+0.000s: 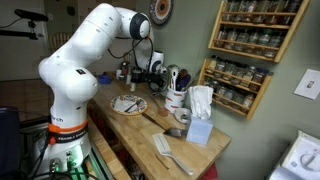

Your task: Place the timer against against the wall

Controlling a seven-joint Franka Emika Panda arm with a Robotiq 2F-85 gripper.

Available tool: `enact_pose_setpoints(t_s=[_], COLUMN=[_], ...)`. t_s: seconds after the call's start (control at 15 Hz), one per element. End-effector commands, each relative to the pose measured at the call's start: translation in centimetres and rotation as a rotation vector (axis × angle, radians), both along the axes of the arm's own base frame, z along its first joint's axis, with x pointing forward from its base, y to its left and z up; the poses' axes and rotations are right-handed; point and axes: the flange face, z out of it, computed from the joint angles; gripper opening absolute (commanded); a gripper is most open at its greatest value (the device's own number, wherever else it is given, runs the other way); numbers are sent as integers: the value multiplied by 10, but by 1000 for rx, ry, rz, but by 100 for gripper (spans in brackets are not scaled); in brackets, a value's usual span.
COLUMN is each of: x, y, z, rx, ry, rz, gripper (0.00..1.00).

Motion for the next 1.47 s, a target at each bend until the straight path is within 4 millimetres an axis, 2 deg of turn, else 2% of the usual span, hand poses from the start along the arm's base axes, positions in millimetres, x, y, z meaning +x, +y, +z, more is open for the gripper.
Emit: enact_pose_setpoints(t_s=[0.0, 0.33, 0.6, 1.4], x=[-8, -12, -9, 3], y=[13, 28, 31, 37], z=[3, 0, -4, -24], rx=[-112, -275, -352, -392], ry=[-40, -80, -84, -15], rz=[29, 73, 75, 81], gripper=[100, 100, 100, 100])
